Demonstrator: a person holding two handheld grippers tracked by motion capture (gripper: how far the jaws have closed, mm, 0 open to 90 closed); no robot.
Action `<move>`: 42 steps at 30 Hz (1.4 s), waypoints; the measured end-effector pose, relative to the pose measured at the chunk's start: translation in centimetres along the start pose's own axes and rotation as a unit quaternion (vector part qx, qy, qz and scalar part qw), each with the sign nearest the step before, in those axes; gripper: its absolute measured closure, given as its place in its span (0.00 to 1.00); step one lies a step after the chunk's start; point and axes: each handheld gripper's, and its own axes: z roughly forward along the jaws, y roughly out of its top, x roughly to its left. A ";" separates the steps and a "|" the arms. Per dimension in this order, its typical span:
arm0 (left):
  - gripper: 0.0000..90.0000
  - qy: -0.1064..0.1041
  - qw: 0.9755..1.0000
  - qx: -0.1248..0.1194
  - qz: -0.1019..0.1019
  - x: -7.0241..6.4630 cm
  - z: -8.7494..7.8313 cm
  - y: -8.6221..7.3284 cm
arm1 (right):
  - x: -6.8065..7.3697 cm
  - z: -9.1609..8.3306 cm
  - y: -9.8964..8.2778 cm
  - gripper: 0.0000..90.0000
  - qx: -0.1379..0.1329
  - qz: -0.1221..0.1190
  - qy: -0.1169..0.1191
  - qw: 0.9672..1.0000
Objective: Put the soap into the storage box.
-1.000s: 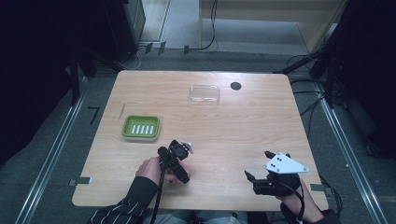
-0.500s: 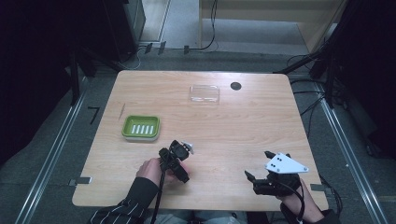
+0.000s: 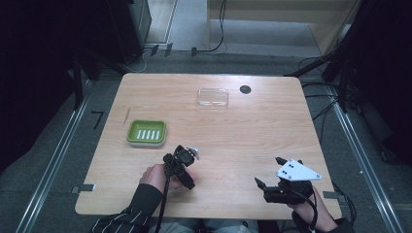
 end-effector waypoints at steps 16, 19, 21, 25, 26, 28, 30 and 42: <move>0.15 -0.005 1.000 -0.002 -0.022 1.1 -1.1 -1.2 | 0.1 0.0 0.0 0.15 0.001 0.001 0.000 1.000; 0.15 -0.004 1.000 -0.001 -0.028 1.4 -1.3 -1.5 | 0.0 0.0 0.0 0.15 0.000 0.000 -0.001 1.000; 0.15 -0.005 1.000 0.001 -0.030 1.6 -1.4 -1.7 | 0.0 0.0 0.0 0.15 0.000 0.000 -0.001 1.000; 0.15 -0.007 0.999 0.003 -0.036 1.9 -1.5 -2.1 | 0.0 0.1 0.0 0.15 0.001 0.001 0.000 1.000; 0.15 -0.006 0.999 0.004 -0.039 2.0 -1.6 -2.2 | 0.0 0.0 0.0 0.15 0.001 0.001 0.000 1.000; 0.15 -0.005 0.999 0.003 -0.041 2.1 -1.6 -2.4 | 0.0 0.0 0.0 0.15 0.001 0.001 0.000 1.000; 0.15 -0.006 0.999 0.005 -0.042 2.3 -1.8 -2.6 | 0.0 0.0 0.0 0.15 0.001 0.002 0.000 1.000; 0.15 -0.012 0.998 0.006 -0.064 3.4 -2.2 -3.7 | 0.0 0.0 0.0 0.15 0.001 0.001 0.000 1.000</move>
